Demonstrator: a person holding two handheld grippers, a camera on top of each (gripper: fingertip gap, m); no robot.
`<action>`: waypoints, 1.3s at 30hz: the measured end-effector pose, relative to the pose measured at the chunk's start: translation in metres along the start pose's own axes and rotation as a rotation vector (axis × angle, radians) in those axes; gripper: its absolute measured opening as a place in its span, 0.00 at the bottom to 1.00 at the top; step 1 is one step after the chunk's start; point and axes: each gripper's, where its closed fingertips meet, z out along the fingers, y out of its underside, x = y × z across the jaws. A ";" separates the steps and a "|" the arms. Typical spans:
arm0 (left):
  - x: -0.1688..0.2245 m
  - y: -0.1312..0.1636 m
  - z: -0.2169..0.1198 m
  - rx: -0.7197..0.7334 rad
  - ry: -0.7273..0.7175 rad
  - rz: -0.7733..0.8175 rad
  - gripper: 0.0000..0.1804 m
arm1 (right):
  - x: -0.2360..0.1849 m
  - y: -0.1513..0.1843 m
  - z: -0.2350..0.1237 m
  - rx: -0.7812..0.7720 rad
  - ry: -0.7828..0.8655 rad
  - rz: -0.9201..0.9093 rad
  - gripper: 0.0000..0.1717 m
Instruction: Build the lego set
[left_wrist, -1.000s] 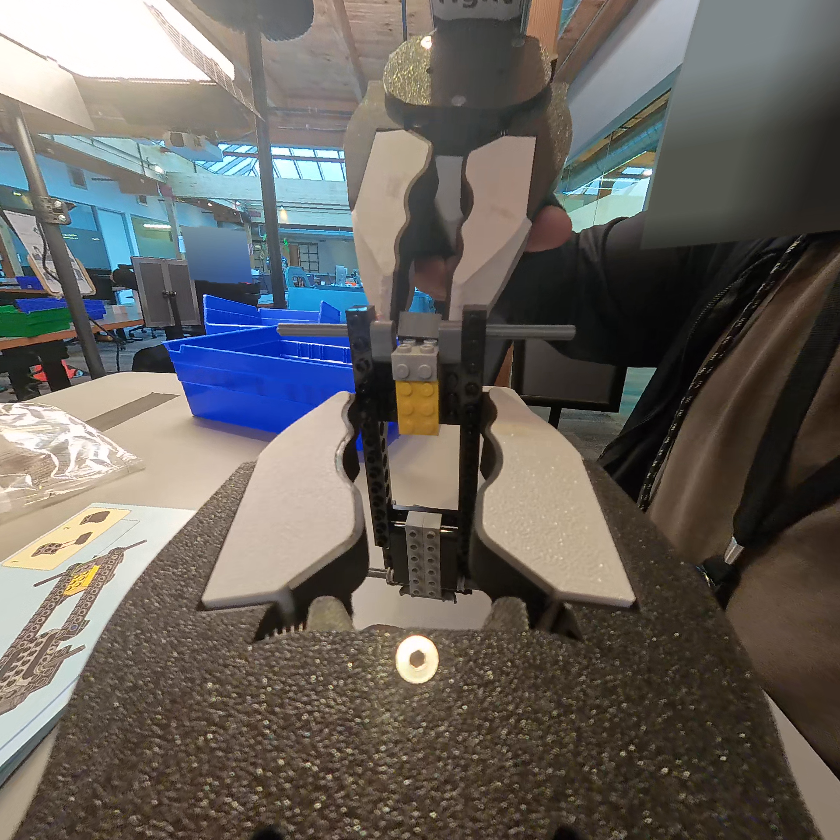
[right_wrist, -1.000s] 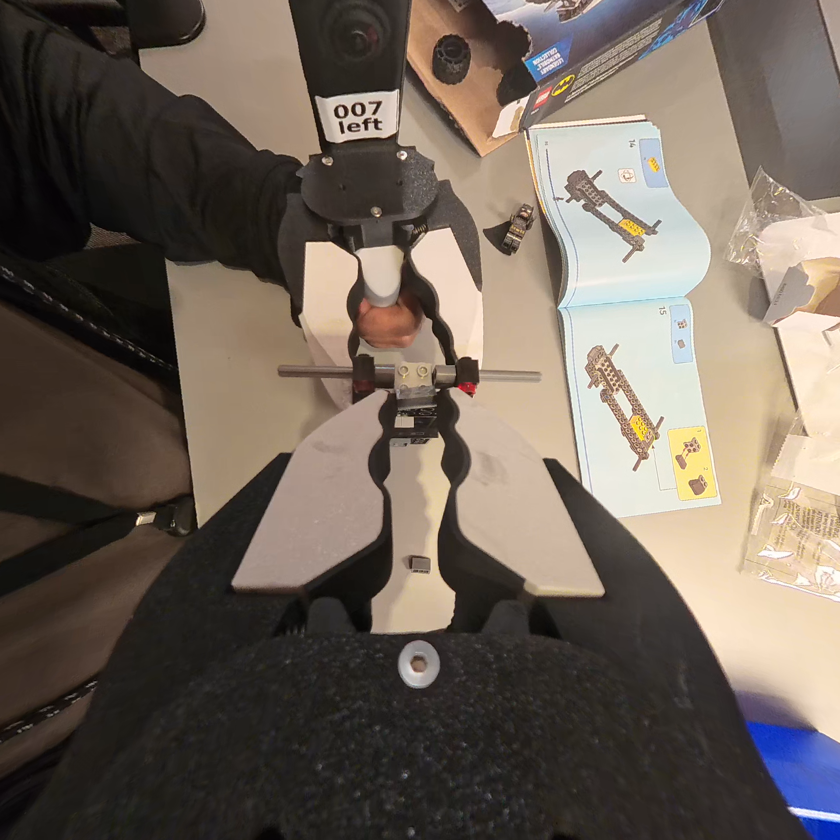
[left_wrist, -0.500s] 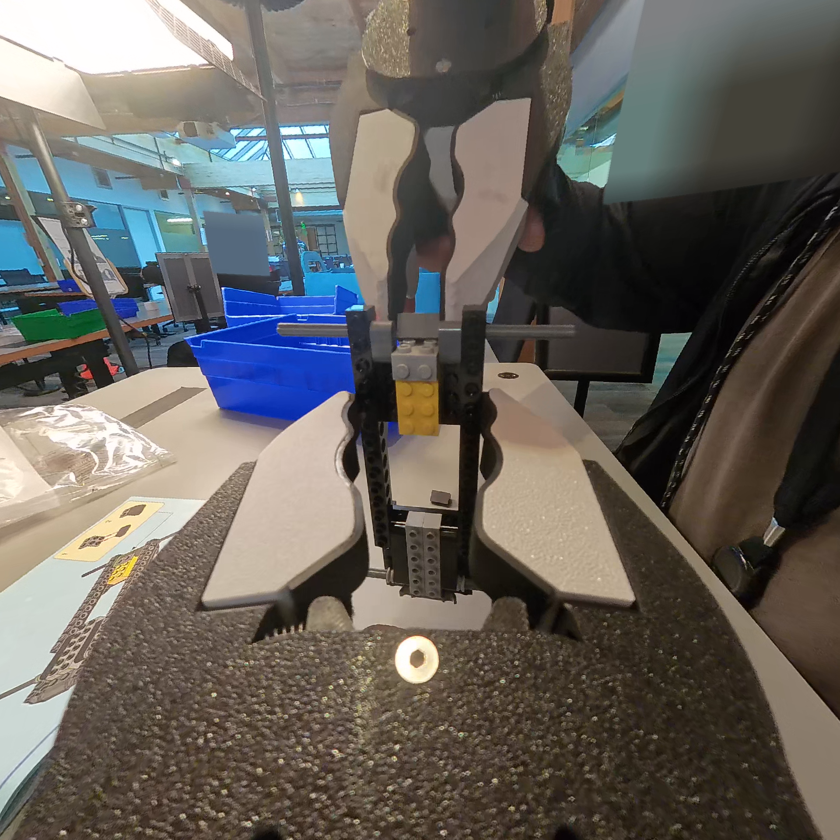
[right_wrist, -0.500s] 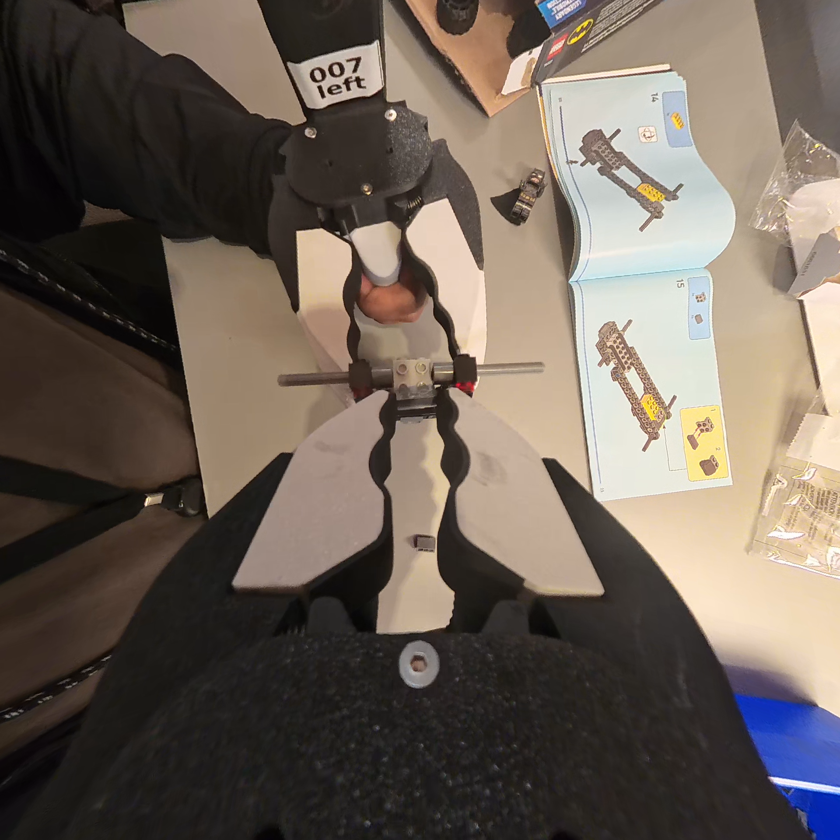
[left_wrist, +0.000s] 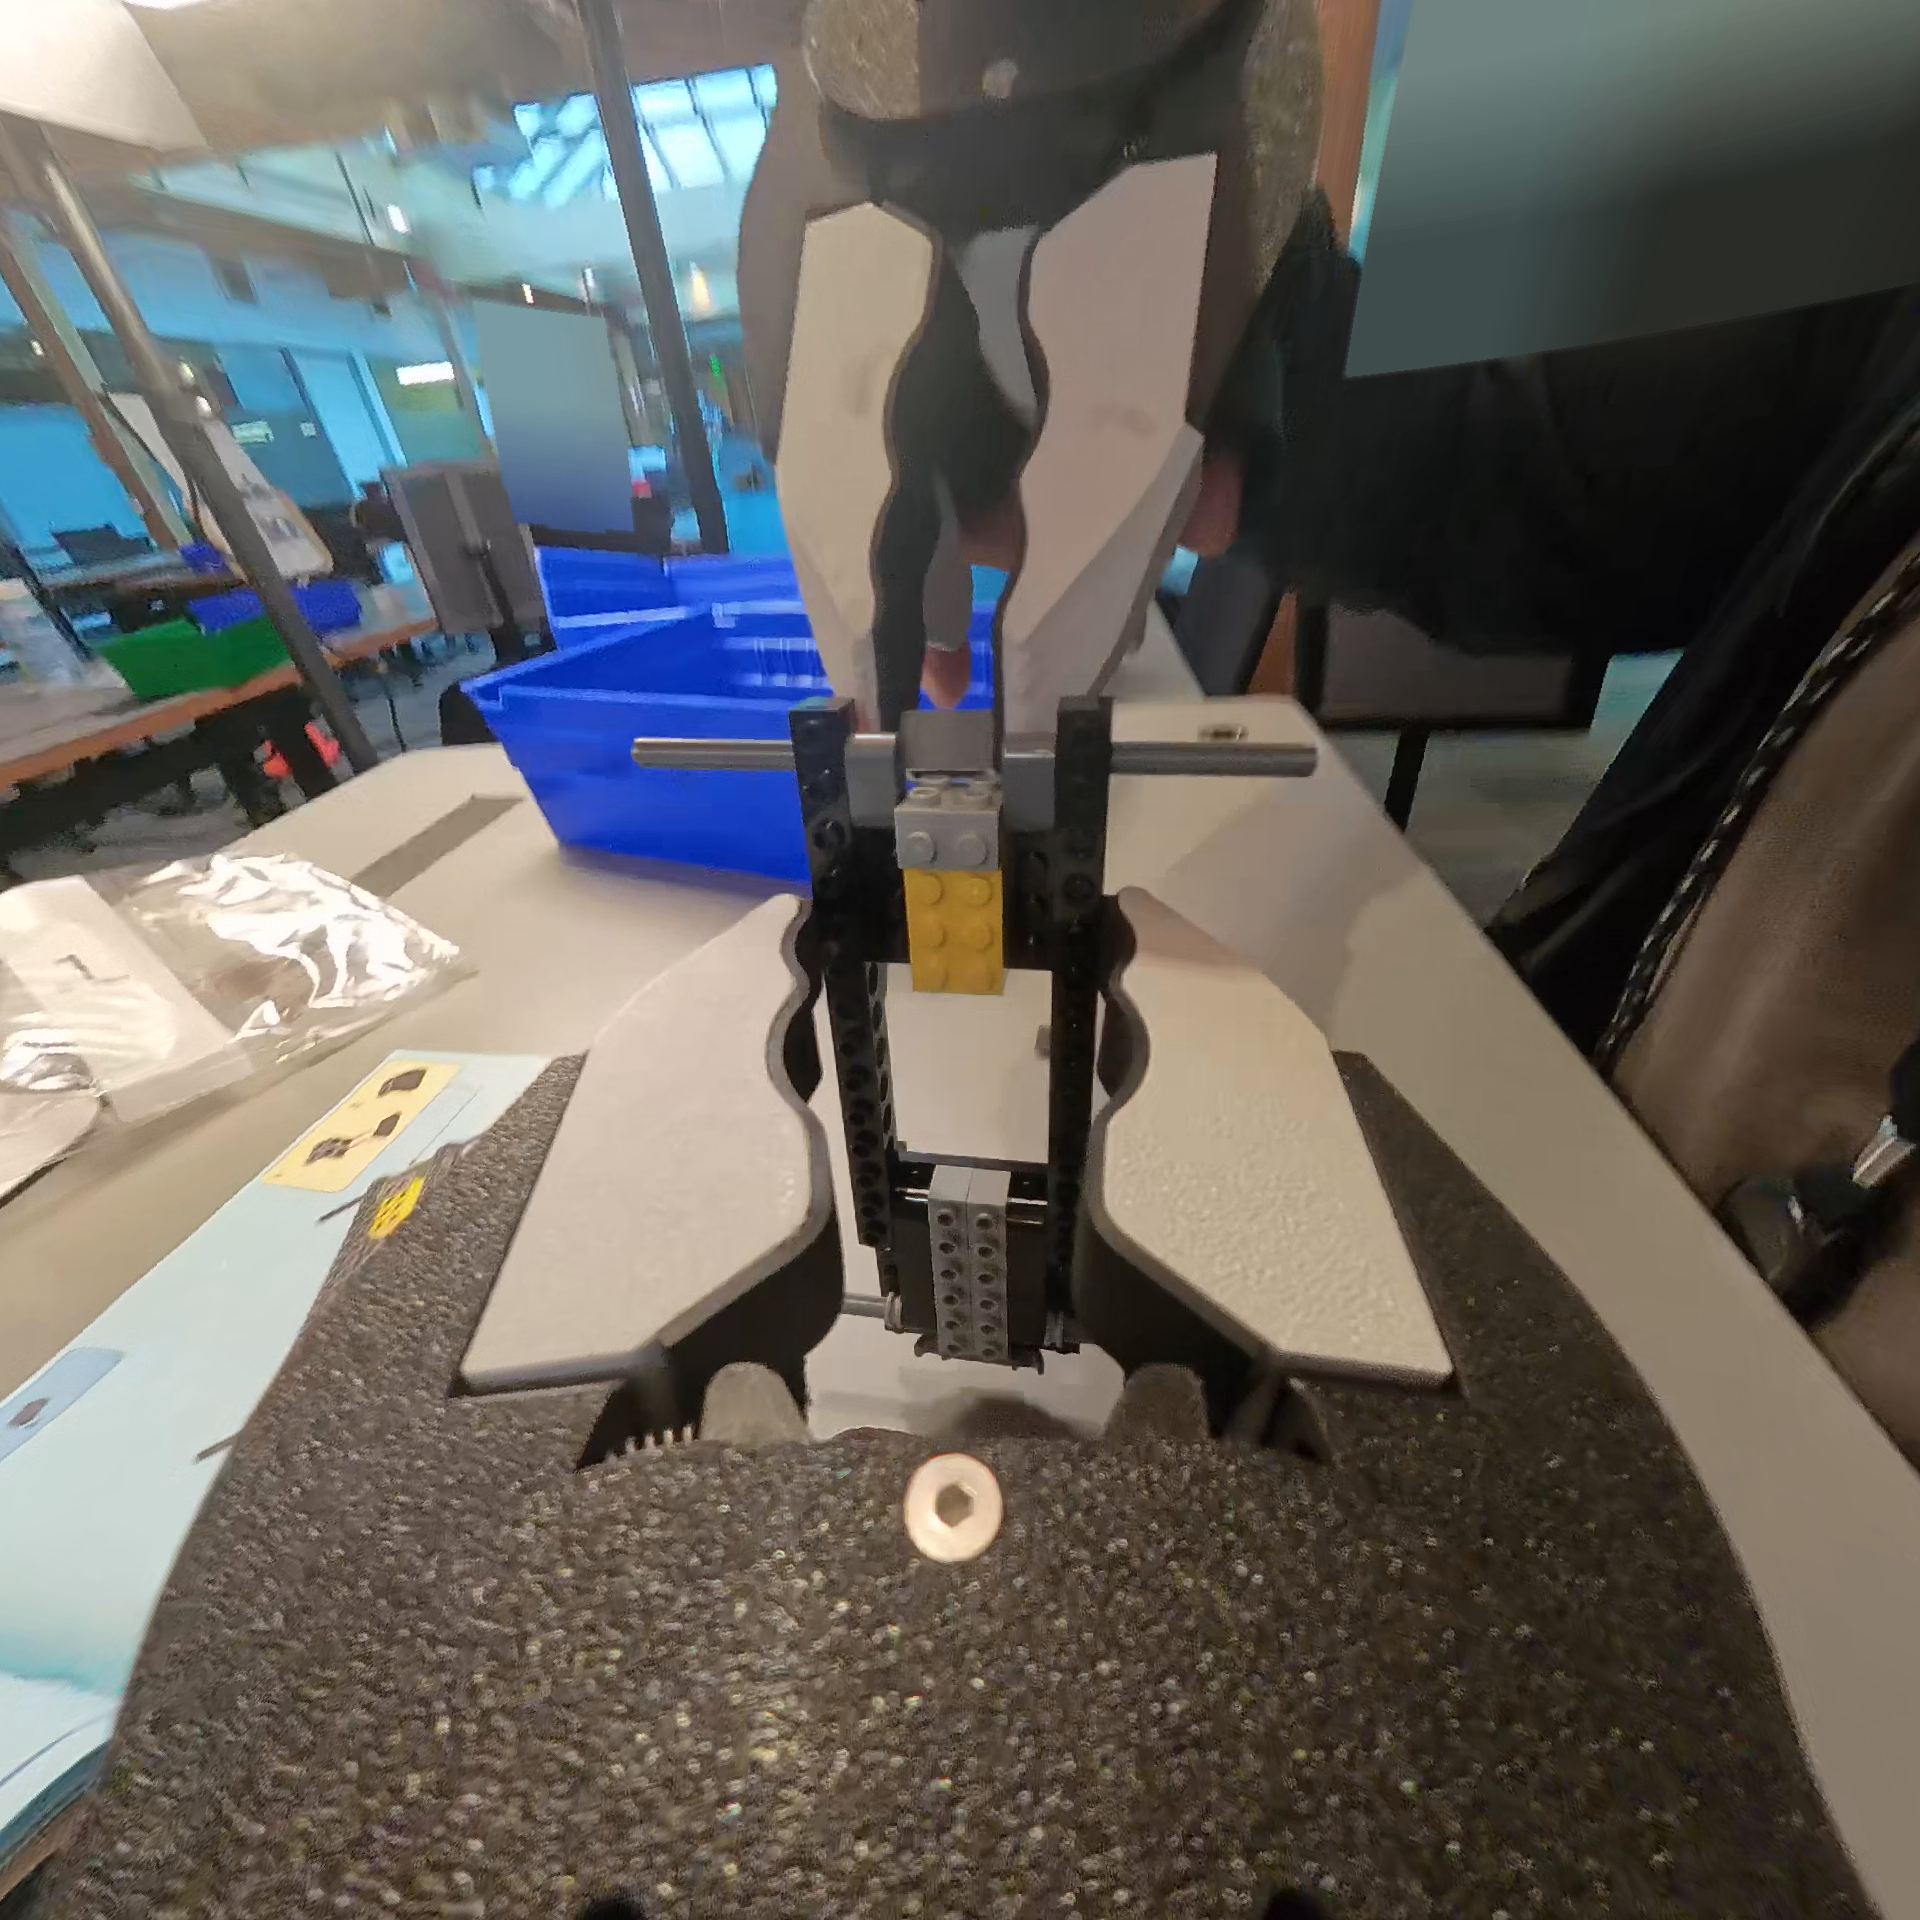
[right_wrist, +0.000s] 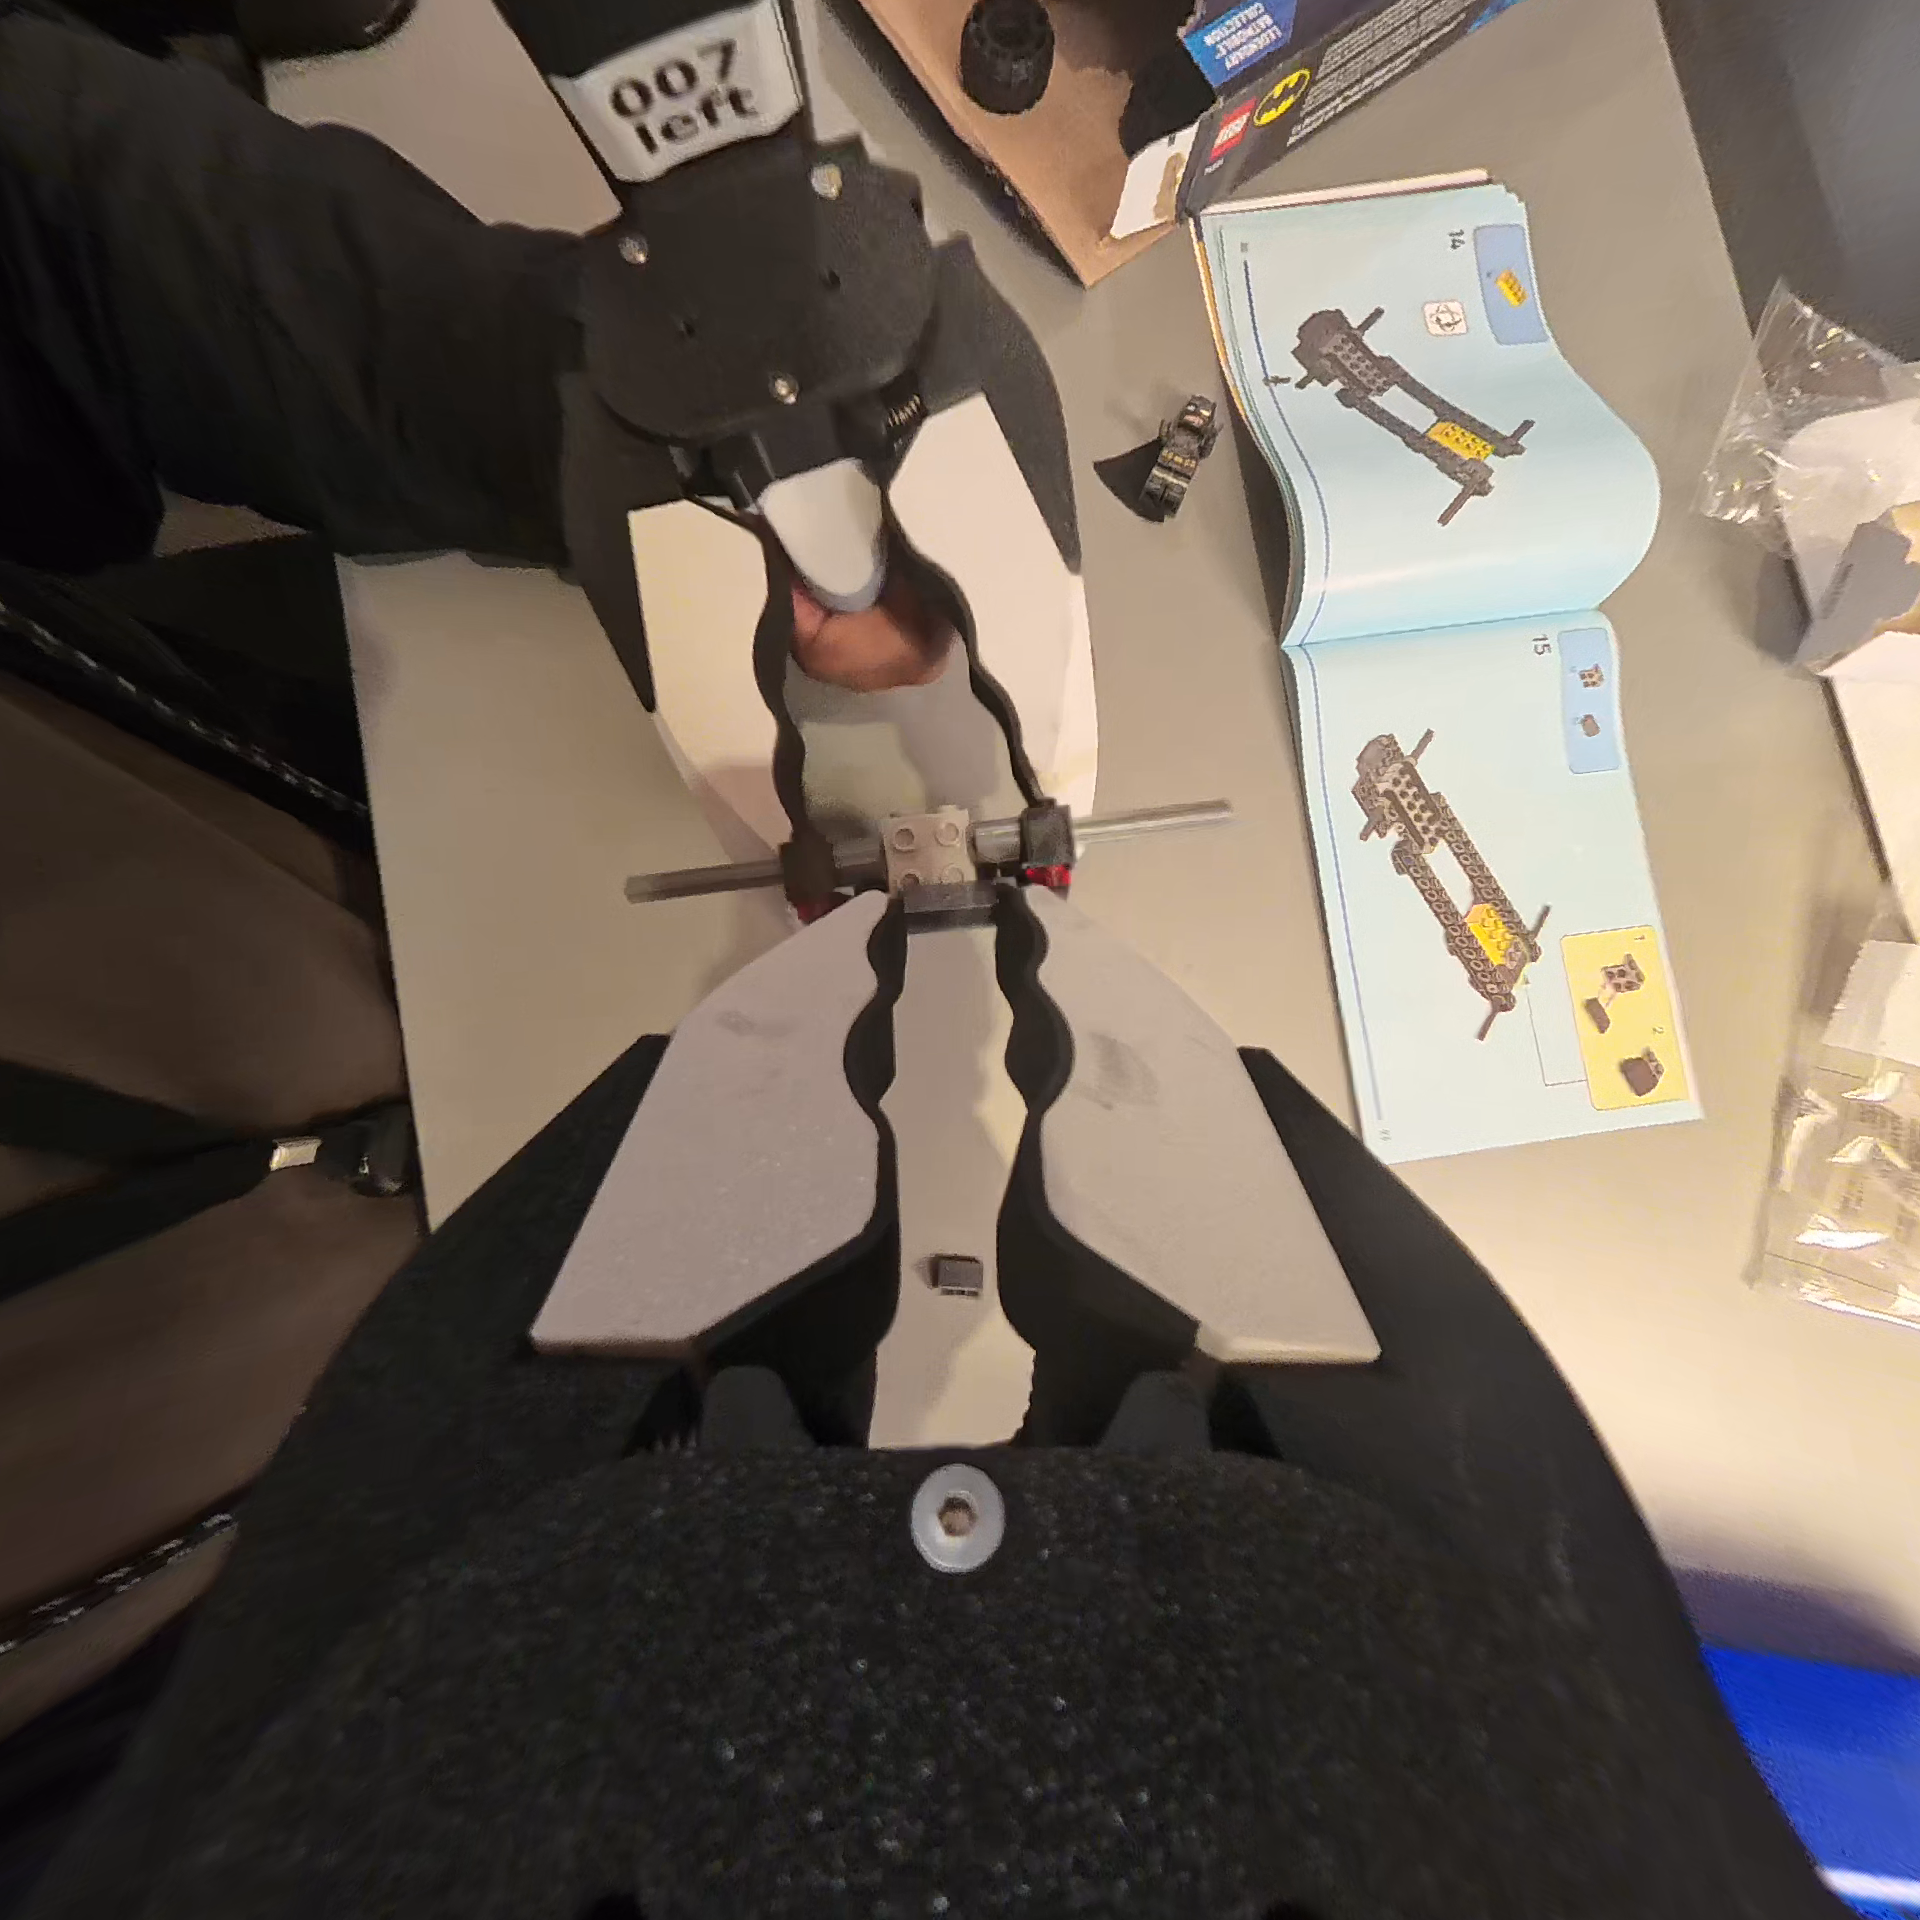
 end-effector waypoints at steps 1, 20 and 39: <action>0.000 0.004 0.000 -0.047 -0.001 0.017 0.28 | 0.001 0.003 0.002 0.014 -0.011 0.011 0.10; -0.033 0.044 -0.030 -0.631 -0.122 0.145 0.28 | 0.019 0.029 0.017 0.255 -0.126 0.109 0.10; -0.011 0.122 -0.024 -0.950 0.081 0.051 0.30 | 0.016 0.088 0.076 0.258 -0.085 0.134 0.10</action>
